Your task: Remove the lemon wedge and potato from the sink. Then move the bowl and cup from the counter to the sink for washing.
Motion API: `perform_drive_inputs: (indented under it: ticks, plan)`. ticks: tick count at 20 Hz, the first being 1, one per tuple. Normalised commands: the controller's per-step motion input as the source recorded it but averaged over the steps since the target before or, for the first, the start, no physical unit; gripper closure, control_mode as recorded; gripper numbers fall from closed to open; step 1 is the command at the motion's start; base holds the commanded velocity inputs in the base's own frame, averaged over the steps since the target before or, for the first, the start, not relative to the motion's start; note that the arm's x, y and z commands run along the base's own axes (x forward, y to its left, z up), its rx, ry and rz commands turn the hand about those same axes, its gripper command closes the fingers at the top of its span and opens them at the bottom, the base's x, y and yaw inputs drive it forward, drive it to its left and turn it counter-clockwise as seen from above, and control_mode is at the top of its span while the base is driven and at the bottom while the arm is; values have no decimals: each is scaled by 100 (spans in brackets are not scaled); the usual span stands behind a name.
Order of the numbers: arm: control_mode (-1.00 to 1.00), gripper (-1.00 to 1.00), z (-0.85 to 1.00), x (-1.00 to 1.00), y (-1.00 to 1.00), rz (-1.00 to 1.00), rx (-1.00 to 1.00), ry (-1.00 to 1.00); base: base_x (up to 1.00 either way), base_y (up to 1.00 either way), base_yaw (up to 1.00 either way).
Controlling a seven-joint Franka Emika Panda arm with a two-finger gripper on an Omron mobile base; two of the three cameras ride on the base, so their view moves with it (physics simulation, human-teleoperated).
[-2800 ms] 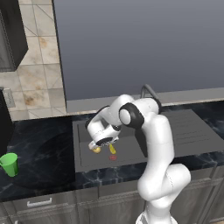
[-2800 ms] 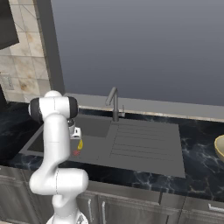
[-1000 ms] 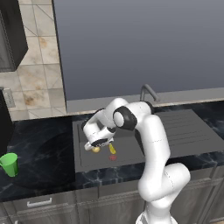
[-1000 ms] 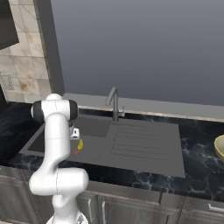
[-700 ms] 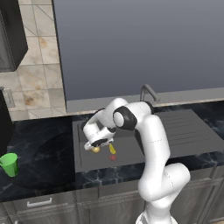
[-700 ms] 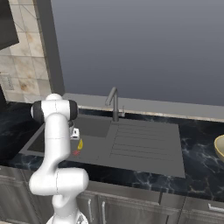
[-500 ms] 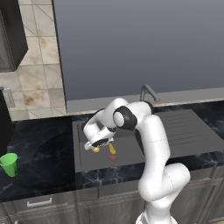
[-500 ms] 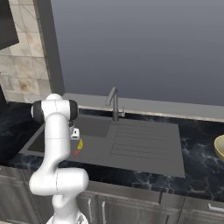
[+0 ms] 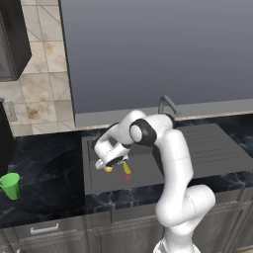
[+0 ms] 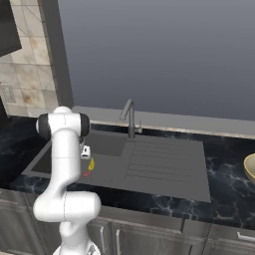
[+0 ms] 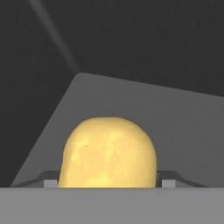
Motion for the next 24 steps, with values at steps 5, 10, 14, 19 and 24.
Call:
perform_drive_inputs:
  ticks: [5,10,14,19,24]
  plan:
    - [-100,100,7,-17,-5,0,0,0,0,0,0]
    - [-100,100,9,-16,-12,0,0,0,0,0,0]
    - [-100,100,14,-16,-14,0,0,0,0,0,0]
    - [-100,100,21,-16,-7,0,0,0,0,0,0]
    - [-100,100,25,-16,-4,0,0,0,0,0,0]
